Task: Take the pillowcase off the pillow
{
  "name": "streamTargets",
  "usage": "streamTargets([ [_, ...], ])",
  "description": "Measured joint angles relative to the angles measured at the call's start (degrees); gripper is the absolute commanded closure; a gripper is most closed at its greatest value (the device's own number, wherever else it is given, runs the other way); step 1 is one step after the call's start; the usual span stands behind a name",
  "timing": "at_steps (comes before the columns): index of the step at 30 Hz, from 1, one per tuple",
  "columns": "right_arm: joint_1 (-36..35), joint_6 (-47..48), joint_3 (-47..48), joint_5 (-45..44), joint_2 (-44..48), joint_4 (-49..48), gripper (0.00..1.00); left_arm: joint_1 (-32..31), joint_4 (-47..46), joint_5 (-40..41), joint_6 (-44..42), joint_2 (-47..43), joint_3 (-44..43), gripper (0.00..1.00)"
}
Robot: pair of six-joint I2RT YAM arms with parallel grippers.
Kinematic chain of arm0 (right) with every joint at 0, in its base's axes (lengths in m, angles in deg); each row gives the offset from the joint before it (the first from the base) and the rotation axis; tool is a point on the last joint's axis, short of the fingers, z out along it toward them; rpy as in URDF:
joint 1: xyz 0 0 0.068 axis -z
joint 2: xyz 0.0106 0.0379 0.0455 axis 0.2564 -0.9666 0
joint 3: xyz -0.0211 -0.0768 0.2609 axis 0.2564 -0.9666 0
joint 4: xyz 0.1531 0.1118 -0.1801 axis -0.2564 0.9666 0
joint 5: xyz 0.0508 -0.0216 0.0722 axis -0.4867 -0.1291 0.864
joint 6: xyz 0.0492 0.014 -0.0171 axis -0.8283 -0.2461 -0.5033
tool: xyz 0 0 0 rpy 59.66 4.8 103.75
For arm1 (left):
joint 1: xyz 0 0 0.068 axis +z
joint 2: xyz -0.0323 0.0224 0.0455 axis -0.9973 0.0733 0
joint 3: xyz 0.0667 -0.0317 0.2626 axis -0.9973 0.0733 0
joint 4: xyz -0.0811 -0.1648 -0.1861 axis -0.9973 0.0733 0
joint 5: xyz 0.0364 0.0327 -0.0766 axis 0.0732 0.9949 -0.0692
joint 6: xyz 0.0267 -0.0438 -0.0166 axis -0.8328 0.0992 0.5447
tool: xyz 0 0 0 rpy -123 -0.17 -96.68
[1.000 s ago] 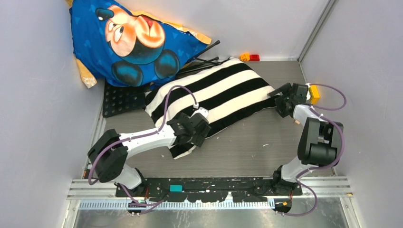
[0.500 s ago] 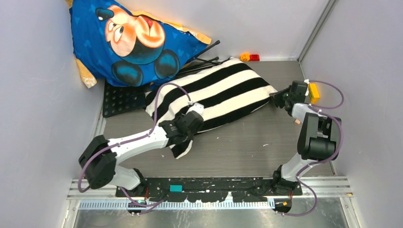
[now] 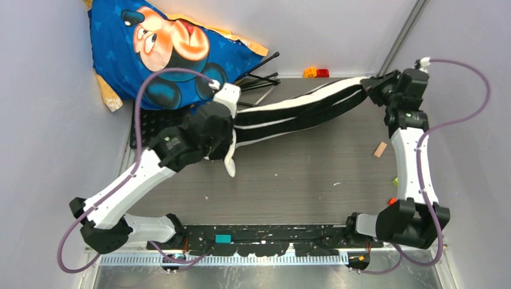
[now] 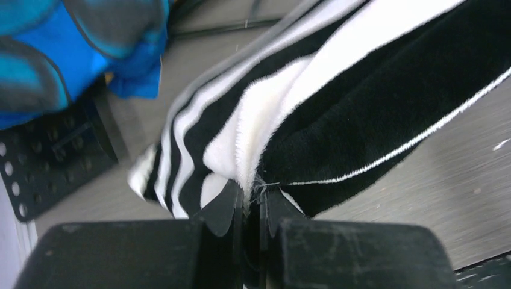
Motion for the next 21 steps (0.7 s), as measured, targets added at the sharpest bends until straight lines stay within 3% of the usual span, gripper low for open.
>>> streamTargets([
  [6, 0.0, 2.47, 14.78, -4.57, 5.38, 12.83, 1.0, 0.48, 11.67, -6.97, -0.79, 2.16, -22.34, 1.0],
  [8, 0.02, 3.1, 21.22, -5.77, 5.22, 17.22, 1.0, 4.48, 15.04, -15.32, -0.44, 3.04, -27.69, 1.0],
  [10, 0.0, 3.45, 26.58, -5.73, 3.96, 20.26, 1.0, 12.57, 16.87, -25.81, 0.85, 4.15, -30.69, 1.0],
  [11, -0.04, 3.54, 29.33, -5.25, 2.4, 21.81, 0.96, 17.31, 17.25, -30.93, 1.62, 4.94, -31.23, 1.0],
  [13, -0.37, 3.56, 33.22, -3.67, -0.72, 23.5, 0.68, 25.16, 17.11, -40.0, 3.28, 7.28, -30.93, 1.0],
  [14, -0.57, 3.52, 34.27, -2.93, -2.45, 23.67, 0.5, 28.06, 16.63, -43.8, 4.26, 8.61, -29.99, 0.99],
  [15, -0.66, 3.43, 35.01, -2.34, -4.48, 23.65, 0.37, 30.49, 15.63, -47.41, 5.4, 10.05, -28.48, 0.83],
  [18, -0.35, 3.5, 39.54, -2.03, -13.27, 23.76, 0.3, 36.87, 10.99, -57.18, 9.73, 17.05, -22.08, 0.23],
  [20, -0.2, 4.11, 44.11, -1.07, -22.1, 25.09, 0.18, 39.91, 7.76, -59.98, 12.0, 23.08, -18.93, 0.02],
  [21, -0.24, 4.28, 44.39, -0.74, -24.63, 25.29, 0.14, 40.85, 6.03, -60.35, 13.2, 25.49, -17.33, 0.01],
])
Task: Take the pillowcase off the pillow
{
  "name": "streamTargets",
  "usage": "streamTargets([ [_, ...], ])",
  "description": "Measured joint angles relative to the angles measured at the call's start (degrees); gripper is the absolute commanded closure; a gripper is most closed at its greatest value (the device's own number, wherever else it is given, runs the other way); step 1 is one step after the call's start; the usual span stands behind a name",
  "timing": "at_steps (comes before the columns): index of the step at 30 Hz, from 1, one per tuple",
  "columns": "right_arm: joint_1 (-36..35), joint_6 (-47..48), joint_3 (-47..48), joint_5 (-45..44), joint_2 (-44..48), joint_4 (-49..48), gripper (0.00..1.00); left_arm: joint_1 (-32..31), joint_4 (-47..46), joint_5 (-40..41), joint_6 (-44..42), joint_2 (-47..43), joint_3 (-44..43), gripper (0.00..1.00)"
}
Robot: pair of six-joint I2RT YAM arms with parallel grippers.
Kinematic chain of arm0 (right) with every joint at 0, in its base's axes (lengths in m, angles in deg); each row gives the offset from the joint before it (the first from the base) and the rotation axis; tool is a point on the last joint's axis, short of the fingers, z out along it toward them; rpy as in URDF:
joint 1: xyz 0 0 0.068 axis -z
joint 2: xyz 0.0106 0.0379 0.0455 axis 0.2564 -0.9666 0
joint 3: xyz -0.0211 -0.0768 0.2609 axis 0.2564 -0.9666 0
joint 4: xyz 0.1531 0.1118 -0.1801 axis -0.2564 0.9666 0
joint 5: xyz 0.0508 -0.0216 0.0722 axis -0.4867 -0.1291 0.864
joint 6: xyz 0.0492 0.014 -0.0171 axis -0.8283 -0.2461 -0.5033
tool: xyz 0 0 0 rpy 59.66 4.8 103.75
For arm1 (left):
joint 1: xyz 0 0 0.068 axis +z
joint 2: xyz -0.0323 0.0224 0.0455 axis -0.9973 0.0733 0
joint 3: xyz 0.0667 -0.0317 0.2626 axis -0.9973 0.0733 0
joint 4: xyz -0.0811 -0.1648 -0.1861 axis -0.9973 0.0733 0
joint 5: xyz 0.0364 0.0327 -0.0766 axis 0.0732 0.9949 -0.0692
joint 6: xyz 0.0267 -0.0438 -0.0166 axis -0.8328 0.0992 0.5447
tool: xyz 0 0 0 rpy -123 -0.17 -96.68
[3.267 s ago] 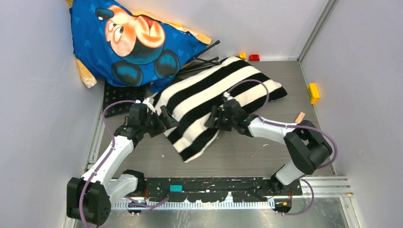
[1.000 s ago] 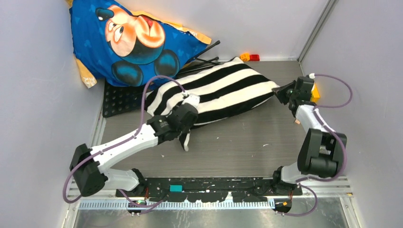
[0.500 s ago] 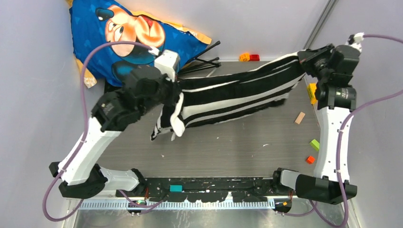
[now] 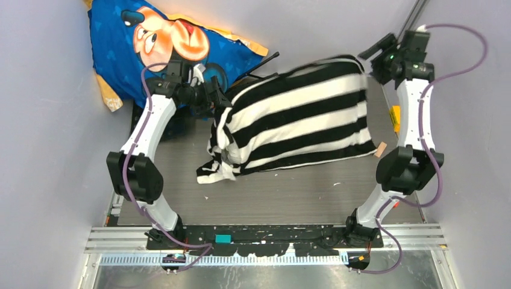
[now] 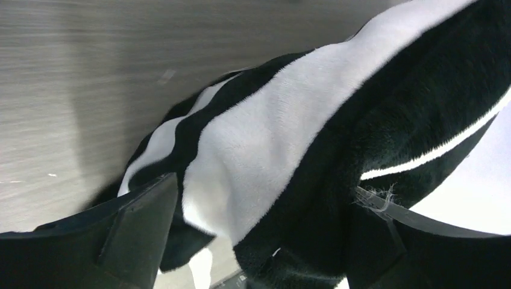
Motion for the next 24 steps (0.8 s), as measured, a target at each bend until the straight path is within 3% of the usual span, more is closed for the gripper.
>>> streamTargets([
  [4, -1.2, 2.03, -11.93, 0.17, -0.72, 0.61, 0.12, 2.14, -4.2, 5.97, 1.6, -0.59, 5.86, 0.0],
  [9, -5.16, 4.04, -26.03, 2.34, 10.84, -1.36, 0.11, 1.64, -4.24, 13.29, -1.36, -11.93, 6.25, 0.01],
  [12, -9.7, 5.33, -30.4, 2.29, 18.34, -4.5, 0.1, 1.44, -4.87, 16.2, -2.27, -17.73, 7.78, 0.0],
  [16, -19.34, 8.33, -33.57, 2.21, 22.45, -7.98, 0.1, 1.4, -6.16, 20.35, -2.95, -24.65, 17.07, 0.03],
  [18, -24.2, 10.27, -34.88, 2.32, 21.7, -8.85, 0.1, 1.42, -6.36, 20.61, -2.75, -26.29, 21.33, 0.08],
  [24, -36.85, 14.86, -37.27, -0.5, 14.14, -9.66, 0.1, 1.4, -10.08, 17.05, 0.59, -30.14, 34.6, 0.47],
])
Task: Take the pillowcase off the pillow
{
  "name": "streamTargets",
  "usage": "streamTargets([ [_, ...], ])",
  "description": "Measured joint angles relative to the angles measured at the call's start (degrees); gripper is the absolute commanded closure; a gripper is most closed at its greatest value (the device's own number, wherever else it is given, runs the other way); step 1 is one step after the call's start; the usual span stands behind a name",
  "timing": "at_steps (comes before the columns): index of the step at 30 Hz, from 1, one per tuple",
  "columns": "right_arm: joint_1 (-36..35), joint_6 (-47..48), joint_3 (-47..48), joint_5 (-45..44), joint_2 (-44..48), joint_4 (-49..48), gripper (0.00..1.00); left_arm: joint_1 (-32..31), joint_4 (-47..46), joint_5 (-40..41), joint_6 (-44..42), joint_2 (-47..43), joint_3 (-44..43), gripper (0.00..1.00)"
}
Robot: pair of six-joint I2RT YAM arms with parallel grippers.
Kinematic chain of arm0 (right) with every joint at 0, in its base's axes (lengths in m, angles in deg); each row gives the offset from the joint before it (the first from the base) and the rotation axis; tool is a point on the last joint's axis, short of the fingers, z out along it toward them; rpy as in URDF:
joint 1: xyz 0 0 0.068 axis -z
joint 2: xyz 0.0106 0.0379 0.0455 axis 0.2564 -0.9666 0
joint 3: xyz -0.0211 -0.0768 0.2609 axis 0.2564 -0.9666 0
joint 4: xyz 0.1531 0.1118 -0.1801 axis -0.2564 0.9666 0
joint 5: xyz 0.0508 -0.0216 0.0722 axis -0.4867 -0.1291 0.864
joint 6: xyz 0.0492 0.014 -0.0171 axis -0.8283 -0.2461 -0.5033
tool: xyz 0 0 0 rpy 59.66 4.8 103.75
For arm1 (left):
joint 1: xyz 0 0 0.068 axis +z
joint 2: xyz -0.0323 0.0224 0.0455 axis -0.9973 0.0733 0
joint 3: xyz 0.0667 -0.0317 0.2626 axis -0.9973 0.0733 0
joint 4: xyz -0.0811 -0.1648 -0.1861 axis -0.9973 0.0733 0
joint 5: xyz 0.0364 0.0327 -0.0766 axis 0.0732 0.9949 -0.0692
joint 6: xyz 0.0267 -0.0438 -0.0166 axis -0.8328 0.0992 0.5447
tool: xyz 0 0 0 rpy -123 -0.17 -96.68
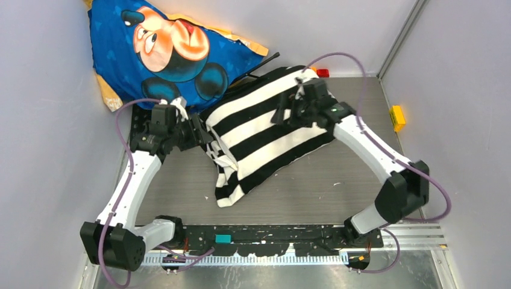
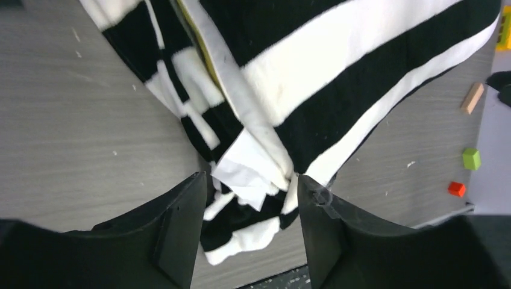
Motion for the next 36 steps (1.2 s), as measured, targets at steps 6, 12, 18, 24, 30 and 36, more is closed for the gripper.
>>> streamTargets([
  [6, -14.71, 1.86, -0.37, -6.91, -7.04, -3.58, 0.22, 0.0, -7.41, -5.31, 5.18, -1.62, 11.17, 0.64],
  [12, -23.34, 4.26, 0.85, -12.07, -13.79, -6.54, 0.22, 0.0, -14.88, -9.2, 8.37, 3.72, 15.58, 0.67],
  [18, -27.56, 8.11, 3.69, -16.79, -19.76, -6.73, 0.2, 0.0, -21.11, -10.67, 11.1, 7.08, 17.92, 0.69],
  [24, -29.64, 10.27, 5.46, -21.66, -22.49, -6.38, 0.49, -0.44, -27.17, -10.67, 15.76, 13.25, 19.91, 0.71],
  [30, -29.81, 10.71, 6.1, -26.27, -22.86, -5.14, 0.9, -1.68, -28.55, -6.54, 19.45, 16.87, 24.7, 0.73],
  [36, -29.53, 8.13, 4.87, -27.93, -21.27, -5.44, 1.0, -1.77, -28.7, -3.52, 18.95, 17.33, 27.89, 0.74],
])
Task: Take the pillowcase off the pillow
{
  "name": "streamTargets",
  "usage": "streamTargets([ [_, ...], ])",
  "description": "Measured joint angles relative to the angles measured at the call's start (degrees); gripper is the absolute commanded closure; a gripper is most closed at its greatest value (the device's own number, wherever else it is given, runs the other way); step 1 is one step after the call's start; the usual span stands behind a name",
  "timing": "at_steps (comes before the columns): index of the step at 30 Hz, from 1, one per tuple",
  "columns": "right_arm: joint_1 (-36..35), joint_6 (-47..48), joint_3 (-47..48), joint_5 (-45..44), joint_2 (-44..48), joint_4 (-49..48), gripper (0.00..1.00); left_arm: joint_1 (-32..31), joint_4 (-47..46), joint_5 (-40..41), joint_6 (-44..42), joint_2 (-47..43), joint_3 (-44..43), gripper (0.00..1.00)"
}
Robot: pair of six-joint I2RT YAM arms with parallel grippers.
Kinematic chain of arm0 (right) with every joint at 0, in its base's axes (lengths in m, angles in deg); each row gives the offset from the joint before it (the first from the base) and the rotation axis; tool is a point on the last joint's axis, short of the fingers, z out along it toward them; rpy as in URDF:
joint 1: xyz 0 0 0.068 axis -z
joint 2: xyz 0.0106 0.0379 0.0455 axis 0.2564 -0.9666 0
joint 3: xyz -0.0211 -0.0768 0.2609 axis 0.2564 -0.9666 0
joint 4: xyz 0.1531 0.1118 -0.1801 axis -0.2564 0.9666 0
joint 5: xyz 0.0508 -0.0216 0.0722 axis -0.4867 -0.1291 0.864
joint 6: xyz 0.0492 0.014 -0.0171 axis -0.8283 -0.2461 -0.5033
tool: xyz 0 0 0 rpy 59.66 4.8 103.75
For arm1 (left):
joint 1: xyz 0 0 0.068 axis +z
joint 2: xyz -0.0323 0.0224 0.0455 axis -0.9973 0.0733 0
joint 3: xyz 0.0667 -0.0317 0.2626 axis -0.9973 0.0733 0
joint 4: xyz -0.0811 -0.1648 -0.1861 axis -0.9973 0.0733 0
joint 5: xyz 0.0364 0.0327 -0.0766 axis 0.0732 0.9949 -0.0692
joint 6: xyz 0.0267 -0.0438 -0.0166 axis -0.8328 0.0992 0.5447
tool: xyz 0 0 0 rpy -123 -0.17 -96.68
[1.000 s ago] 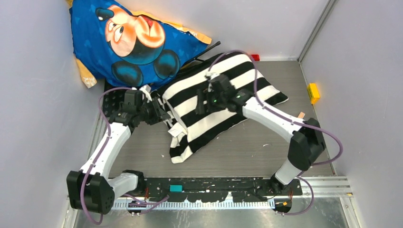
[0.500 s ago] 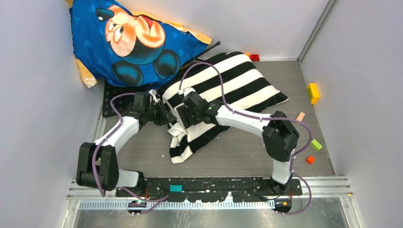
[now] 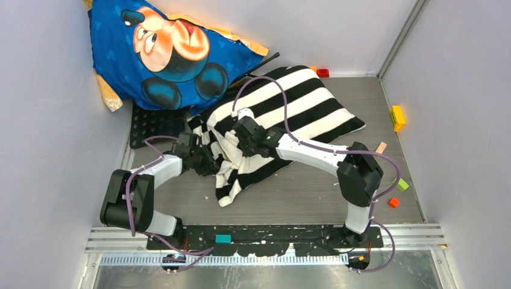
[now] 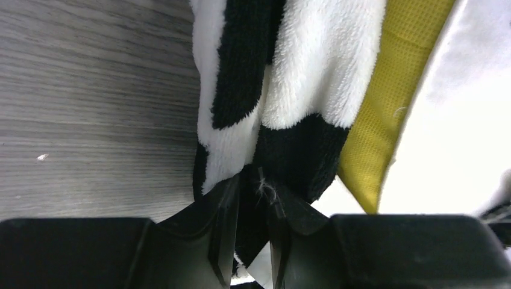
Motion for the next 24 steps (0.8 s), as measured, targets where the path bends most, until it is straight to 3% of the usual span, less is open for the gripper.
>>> streamTargets([
  [4, 0.76, -1.92, -1.81, 0.09, 3.5, -0.68, 1.0, -0.07, 0.5, 1.55, -1.6, -3.45, 1.68, 0.68],
  [7, 1.22, -2.8, -2.97, 0.7, 6.05, -1.36, 1.0, -0.07, 2.25, 1.77, -3.37, -9.29, 2.84, 0.57],
  [13, 1.51, -4.09, -4.7, 2.73, 7.96, -2.54, 1.0, -0.04, 0.04, -4.22, -4.46, -19.08, 1.64, 0.41],
  [19, 1.62, -5.31, -6.43, 3.85, 7.96, -3.87, 1.0, -0.02, -4.9, -10.43, -1.84, -12.13, -1.79, 0.33],
  [24, 1.75, -5.79, -6.88, 4.63, 8.07, -4.68, 1.0, 0.81, -5.99, -10.51, -0.09, -8.17, -2.38, 0.23],
])
